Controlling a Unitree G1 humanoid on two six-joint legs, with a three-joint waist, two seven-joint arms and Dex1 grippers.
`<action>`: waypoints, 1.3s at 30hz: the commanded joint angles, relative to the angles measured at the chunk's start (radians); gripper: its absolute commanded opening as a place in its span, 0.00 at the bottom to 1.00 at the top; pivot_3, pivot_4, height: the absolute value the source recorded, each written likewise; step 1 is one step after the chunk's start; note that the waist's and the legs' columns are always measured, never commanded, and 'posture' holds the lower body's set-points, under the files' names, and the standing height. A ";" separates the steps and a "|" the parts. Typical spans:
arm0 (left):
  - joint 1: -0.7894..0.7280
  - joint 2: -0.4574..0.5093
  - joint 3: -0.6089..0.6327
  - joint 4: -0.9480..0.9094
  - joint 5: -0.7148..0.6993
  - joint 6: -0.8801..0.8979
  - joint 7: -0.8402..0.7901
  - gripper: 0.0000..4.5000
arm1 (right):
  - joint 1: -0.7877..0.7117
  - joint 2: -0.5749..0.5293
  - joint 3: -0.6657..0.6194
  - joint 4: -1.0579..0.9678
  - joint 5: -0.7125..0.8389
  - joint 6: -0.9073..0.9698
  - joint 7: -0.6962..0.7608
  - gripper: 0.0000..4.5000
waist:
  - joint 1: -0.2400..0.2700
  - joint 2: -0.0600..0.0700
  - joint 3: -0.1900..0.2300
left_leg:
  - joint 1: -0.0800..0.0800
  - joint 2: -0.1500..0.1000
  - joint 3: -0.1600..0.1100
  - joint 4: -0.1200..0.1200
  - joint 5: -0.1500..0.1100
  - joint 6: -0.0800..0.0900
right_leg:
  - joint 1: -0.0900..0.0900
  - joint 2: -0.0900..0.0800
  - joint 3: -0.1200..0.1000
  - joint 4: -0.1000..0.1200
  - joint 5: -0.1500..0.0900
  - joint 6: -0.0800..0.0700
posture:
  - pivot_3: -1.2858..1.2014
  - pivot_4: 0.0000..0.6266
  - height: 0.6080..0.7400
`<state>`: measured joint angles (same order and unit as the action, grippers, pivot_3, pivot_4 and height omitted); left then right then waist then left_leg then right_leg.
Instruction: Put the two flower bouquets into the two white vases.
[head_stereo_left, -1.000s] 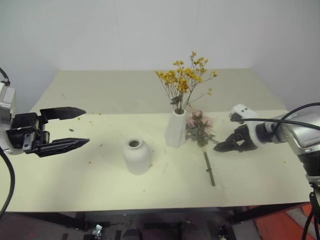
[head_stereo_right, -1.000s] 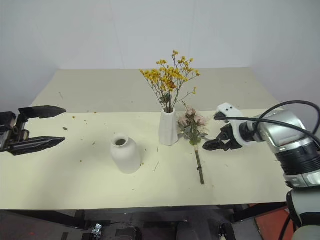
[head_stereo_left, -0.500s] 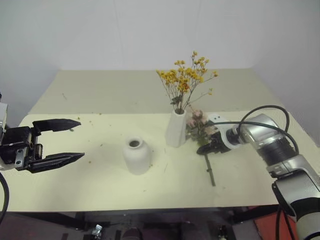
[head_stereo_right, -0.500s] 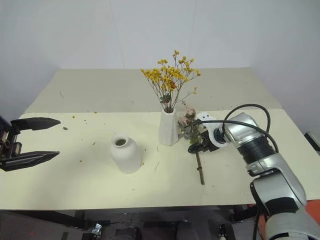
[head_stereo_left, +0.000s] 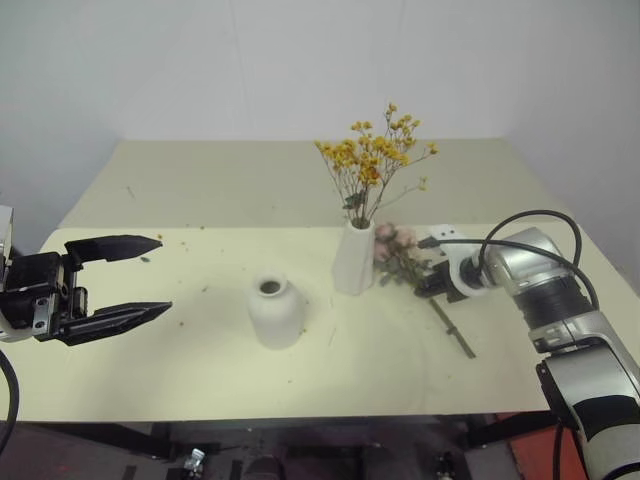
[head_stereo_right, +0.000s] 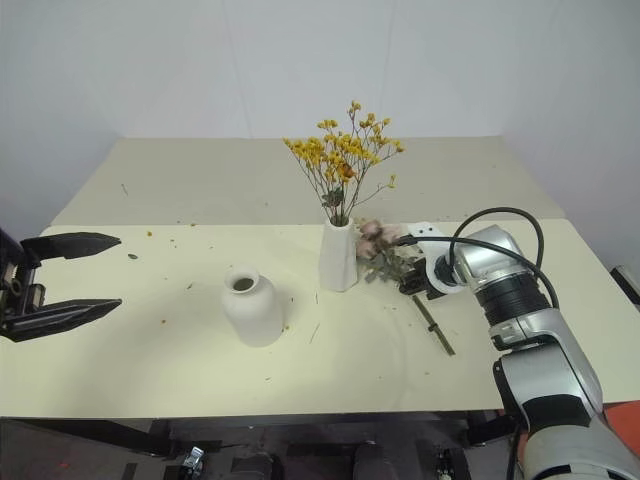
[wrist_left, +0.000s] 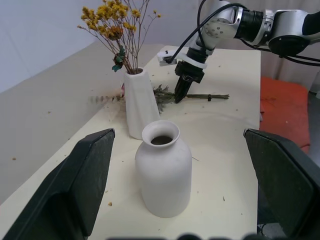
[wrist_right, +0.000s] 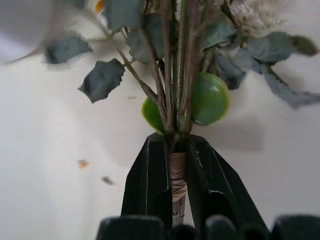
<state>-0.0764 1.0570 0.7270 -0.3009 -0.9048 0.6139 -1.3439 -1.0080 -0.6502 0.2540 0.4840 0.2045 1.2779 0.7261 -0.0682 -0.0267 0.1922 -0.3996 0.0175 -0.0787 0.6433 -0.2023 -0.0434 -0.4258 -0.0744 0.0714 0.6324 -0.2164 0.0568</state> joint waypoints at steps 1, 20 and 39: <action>-0.024 0.004 0.004 -0.004 -0.016 -0.017 0.009 1.00 | -0.041 0.018 -0.184 0.052 -0.003 0.013 -0.129 0.05 | -0.001 0.000 0.000 | 0.000 0.000 0.000 0.000 0.000 0.000 | 0.000 0.000 0.000 0.000 0.000 0.000 | 0.52 0.24 1.00; -0.039 0.012 0.020 0.015 -0.013 0.004 0.012 1.00 | 0.046 0.160 -0.853 -0.300 0.442 -0.532 -0.162 0.05 | -0.003 0.001 0.000 | 0.000 0.000 0.000 -0.001 0.000 0.000 | 0.001 0.000 0.000 -0.001 0.002 -0.002 | 0.52 0.24 1.00; -0.048 0.007 -0.006 0.005 -0.025 -0.002 0.050 1.00 | 0.075 0.143 -0.630 -0.504 0.729 -0.458 0.130 0.05 | -0.004 0.001 0.001 | 0.002 0.002 0.000 -0.001 0.000 0.000 | 0.001 0.002 0.000 0.000 0.000 0.000 | 0.52 0.24 1.00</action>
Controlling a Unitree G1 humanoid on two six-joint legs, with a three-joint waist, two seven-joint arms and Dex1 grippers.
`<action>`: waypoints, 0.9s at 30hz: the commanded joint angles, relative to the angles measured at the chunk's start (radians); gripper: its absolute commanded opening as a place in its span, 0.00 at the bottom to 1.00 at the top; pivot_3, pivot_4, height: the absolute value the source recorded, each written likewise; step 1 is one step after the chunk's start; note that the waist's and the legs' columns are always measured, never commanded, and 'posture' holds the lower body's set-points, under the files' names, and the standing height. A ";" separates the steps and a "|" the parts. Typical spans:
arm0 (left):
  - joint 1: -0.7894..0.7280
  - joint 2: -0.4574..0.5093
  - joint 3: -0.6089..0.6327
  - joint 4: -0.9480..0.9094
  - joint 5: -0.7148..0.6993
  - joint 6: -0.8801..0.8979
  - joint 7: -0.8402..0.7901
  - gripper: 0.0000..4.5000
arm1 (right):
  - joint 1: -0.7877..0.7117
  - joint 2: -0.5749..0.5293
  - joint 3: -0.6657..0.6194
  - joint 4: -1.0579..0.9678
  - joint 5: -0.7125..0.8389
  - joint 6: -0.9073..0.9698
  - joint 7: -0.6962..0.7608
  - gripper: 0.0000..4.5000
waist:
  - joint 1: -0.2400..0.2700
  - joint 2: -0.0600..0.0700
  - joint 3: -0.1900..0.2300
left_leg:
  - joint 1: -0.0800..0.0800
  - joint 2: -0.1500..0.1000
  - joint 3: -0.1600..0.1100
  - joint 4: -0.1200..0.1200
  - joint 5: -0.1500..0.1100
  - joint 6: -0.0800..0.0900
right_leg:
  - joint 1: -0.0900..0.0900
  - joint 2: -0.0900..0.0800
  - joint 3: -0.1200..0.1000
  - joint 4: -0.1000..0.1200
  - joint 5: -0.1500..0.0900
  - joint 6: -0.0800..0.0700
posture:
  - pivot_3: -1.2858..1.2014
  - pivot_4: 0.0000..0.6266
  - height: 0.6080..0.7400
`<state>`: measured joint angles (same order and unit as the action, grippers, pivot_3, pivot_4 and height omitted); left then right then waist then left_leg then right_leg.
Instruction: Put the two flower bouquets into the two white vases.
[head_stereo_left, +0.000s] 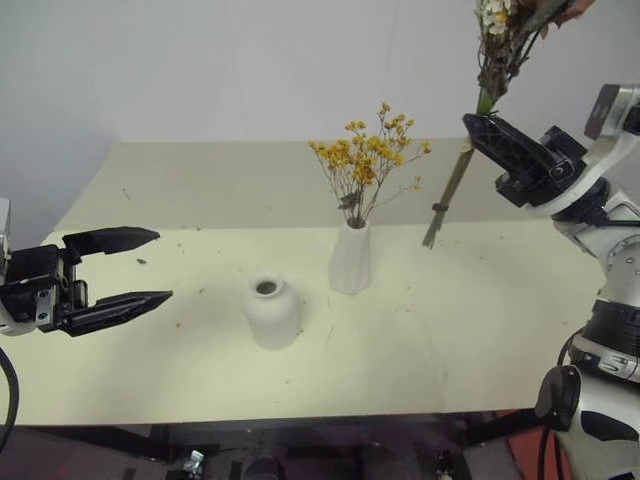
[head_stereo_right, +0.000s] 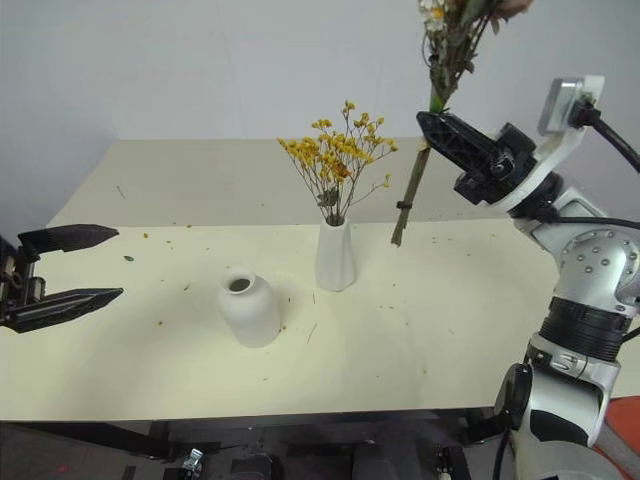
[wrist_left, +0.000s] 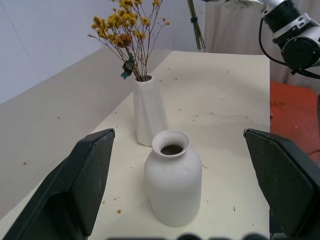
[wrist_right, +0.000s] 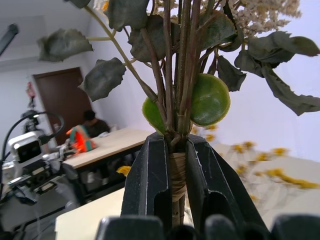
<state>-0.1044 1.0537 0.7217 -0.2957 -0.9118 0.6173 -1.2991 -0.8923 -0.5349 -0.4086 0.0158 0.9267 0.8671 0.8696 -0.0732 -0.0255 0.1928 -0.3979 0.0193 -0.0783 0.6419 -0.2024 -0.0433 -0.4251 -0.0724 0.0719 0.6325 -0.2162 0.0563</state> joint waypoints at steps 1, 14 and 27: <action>-0.024 0.012 -0.006 0.002 -0.017 -0.006 0.005 1.00 | -0.051 0.051 0.058 -0.035 -0.002 -0.056 -0.021 0.05 | 0.002 0.000 0.000 | 0.000 0.000 0.000 0.000 0.000 0.000 | 0.000 0.000 0.000 0.000 0.000 0.000 | 0.52 0.24 1.00; 0.007 0.006 0.017 -0.017 -0.016 -0.002 0.005 1.00 | -0.126 0.271 0.231 -0.067 -0.003 -0.098 -0.080 0.05 | 0.003 0.000 0.000 | -0.001 0.000 0.000 0.000 0.000 0.000 | -0.001 0.000 0.000 0.000 0.001 -0.001 | 0.52 0.24 1.00; 0.034 0.009 0.043 -0.044 -0.029 0.006 0.024 1.00 | -0.118 0.422 0.361 -0.026 -0.152 -0.245 -0.109 0.05 | 0.002 0.000 0.000 | -0.001 0.001 -0.001 0.000 0.000 0.000 | -0.002 0.002 0.000 0.001 0.001 -0.001 | 0.52 0.24 1.00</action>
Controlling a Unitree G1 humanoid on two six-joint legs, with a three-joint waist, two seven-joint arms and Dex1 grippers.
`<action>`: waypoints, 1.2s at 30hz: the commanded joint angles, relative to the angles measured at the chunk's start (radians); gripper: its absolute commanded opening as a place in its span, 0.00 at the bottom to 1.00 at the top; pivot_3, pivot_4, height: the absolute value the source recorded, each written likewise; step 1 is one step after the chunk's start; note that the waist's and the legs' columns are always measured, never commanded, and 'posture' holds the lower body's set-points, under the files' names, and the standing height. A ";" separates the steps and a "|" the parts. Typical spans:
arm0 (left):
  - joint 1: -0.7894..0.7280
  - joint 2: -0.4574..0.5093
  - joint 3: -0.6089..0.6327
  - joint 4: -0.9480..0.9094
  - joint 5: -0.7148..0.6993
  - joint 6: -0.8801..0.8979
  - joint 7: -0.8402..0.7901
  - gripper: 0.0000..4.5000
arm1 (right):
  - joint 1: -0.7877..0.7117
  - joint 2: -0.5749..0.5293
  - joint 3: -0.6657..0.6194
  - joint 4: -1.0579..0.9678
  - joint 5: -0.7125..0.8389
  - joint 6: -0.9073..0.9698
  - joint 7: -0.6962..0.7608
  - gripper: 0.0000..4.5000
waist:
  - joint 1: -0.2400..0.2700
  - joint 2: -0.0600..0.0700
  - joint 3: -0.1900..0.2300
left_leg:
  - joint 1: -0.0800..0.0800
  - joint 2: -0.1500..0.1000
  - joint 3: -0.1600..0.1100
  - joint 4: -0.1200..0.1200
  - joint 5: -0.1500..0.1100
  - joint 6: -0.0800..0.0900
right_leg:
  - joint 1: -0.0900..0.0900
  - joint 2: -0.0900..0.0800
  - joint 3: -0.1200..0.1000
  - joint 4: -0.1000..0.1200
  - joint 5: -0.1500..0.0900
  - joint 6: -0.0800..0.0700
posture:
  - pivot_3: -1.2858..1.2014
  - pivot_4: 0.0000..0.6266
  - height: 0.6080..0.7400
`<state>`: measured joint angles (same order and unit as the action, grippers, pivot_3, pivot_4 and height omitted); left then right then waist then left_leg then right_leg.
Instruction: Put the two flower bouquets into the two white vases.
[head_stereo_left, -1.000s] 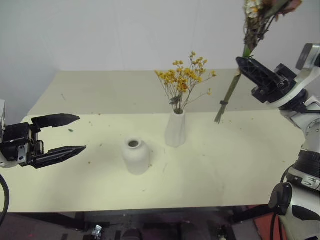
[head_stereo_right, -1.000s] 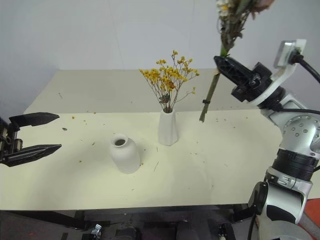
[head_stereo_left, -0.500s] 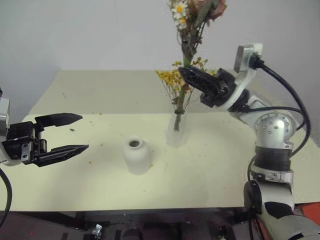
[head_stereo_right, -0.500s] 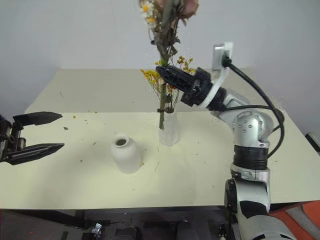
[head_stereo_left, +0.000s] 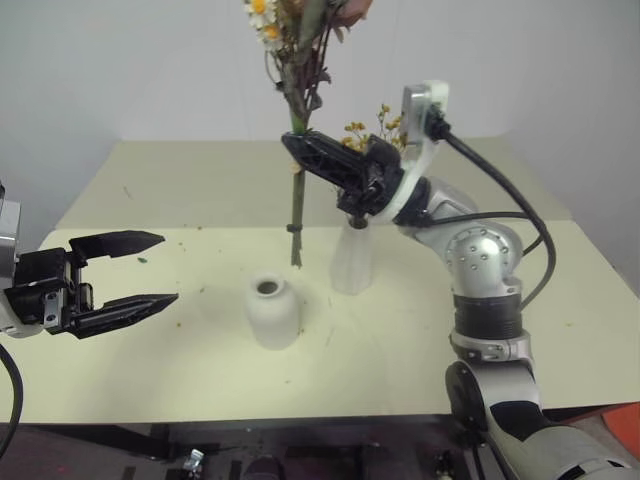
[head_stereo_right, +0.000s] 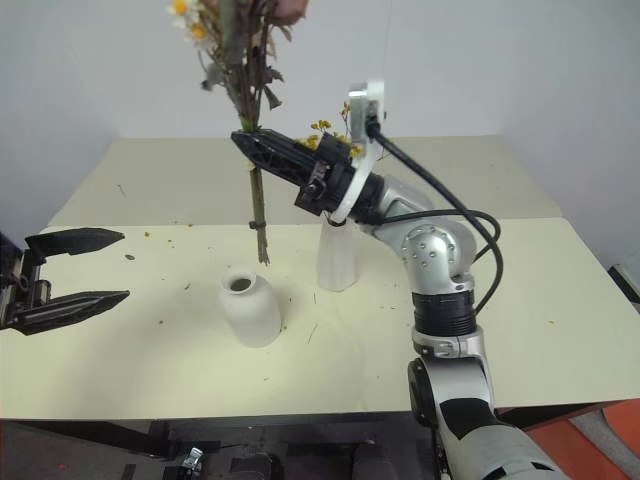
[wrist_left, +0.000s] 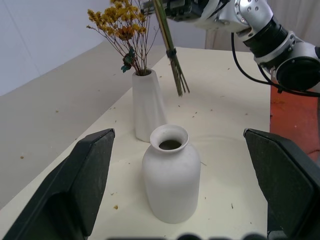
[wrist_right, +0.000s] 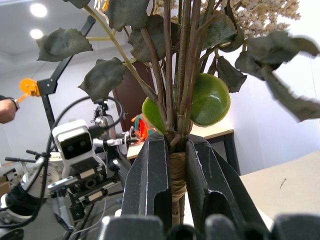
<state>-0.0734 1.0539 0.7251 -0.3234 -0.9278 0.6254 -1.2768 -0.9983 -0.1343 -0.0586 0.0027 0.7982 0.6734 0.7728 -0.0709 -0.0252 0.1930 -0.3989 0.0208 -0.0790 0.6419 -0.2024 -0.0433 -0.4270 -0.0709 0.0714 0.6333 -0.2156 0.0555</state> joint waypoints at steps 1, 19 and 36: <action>0.005 0.008 0.040 -0.017 -0.013 -0.003 0.002 1.00 | -0.010 0.030 0.016 -0.011 -0.029 -0.056 -0.016 0.05 | 0.000 0.000 0.000 | 0.000 0.000 0.000 0.000 0.000 0.000 | 0.000 0.000 0.000 0.000 0.000 0.000 | 0.52 0.24 1.00; 0.013 0.008 0.041 -0.031 -0.020 0.001 0.018 1.00 | 0.075 0.112 0.117 -0.004 -0.165 -0.149 -0.018 0.05 | -0.002 0.000 0.000 | 0.001 0.014 0.000 -0.002 0.000 0.000 | -0.003 0.014 0.000 0.000 0.001 -0.007 | 0.52 0.24 1.00; 0.020 0.008 0.043 -0.026 -0.016 0.000 0.013 1.00 | 0.150 0.140 0.177 -0.005 -0.223 -0.188 -0.008 0.05 | -0.001 0.000 0.000 | 0.000 0.014 0.000 -0.003 0.000 0.000 | -0.004 0.014 0.000 0.000 0.001 -0.008 | 0.52 0.24 1.00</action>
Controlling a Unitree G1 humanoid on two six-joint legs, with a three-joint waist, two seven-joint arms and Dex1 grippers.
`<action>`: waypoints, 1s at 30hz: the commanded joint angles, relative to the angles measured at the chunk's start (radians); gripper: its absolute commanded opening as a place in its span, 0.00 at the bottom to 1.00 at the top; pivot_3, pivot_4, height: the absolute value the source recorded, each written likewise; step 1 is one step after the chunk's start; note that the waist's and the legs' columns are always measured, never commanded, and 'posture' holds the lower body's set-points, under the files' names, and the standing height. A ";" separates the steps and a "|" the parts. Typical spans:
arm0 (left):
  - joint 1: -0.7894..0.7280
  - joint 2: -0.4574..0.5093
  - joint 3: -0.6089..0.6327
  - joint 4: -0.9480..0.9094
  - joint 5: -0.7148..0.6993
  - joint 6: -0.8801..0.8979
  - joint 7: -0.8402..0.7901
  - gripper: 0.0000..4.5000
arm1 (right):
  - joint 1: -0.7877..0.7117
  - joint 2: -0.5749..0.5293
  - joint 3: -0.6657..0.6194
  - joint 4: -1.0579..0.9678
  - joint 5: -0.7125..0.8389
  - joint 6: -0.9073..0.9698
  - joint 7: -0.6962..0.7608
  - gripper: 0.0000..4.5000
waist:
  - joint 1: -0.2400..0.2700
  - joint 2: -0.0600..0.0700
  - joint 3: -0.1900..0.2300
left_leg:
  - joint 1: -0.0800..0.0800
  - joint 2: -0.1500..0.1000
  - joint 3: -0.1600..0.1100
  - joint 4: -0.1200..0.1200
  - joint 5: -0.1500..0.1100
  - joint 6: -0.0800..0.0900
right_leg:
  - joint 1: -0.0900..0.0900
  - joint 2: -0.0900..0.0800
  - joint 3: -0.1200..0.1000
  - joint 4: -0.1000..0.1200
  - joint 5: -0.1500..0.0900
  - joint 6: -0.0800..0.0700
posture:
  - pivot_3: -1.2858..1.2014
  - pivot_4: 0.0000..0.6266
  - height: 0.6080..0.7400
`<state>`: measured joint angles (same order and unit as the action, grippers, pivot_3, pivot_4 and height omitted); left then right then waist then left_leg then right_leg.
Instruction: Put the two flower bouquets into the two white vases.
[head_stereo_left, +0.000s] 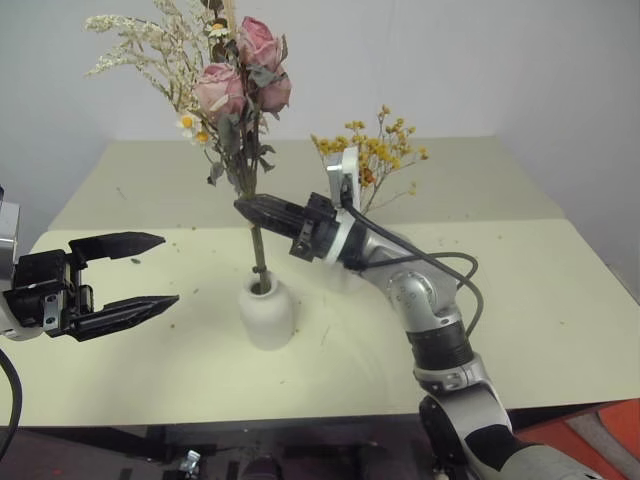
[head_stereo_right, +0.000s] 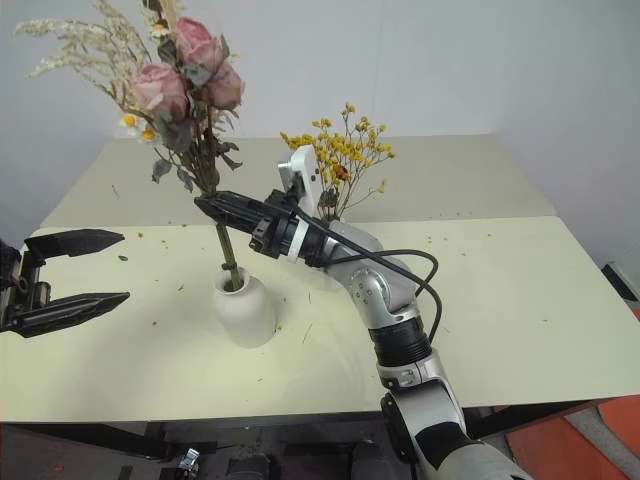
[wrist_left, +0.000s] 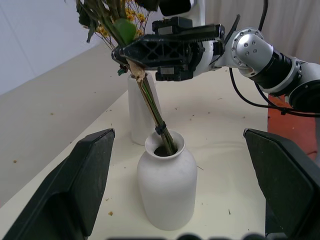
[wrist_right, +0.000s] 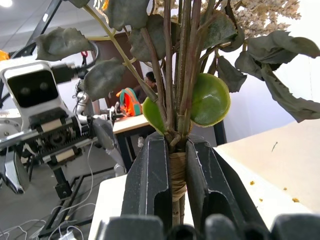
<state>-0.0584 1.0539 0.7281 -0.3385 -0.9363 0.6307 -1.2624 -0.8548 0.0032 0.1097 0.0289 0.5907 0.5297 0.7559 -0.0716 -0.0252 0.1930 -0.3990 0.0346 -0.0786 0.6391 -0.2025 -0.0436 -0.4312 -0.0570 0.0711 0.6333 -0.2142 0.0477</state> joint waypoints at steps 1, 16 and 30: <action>0.005 0.008 0.040 -0.010 -0.007 -0.006 -0.002 1.00 | 0.010 0.003 0.011 -0.029 -0.019 -0.048 0.012 0.05 | 0.000 0.000 0.000 | 0.000 0.000 0.000 0.000 0.000 0.000 | 0.000 0.000 0.000 0.000 0.000 0.000 | 0.52 0.24 1.00; -0.009 0.016 0.023 0.006 -0.001 -0.013 -0.010 1.00 | 0.057 -0.030 0.013 -0.061 -0.033 -0.076 0.039 0.99 | 0.000 0.000 0.000 | 0.000 0.000 0.000 0.000 0.000 0.000 | 0.000 0.000 0.000 0.000 0.000 0.000 | 0.52 0.24 1.00; -0.048 0.027 -0.007 0.036 0.017 -0.027 -0.019 1.00 | 0.091 -0.081 0.045 -0.075 -0.061 -0.140 0.124 0.99 | 0.001 0.000 0.000 | 0.000 0.000 0.000 0.000 0.000 0.000 | 0.000 0.000 0.000 0.000 0.000 0.000 | 0.52 0.24 1.00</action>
<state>-0.0879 1.0573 0.7171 -0.2987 -0.9220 0.6169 -1.2776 -0.7606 -0.0743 0.1511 0.0009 0.5311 0.4277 0.8559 -0.0709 -0.0252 0.1930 -0.3993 0.0347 -0.0784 0.6390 -0.2025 -0.0437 -0.4317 -0.0568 0.0711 0.6333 -0.2143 0.0476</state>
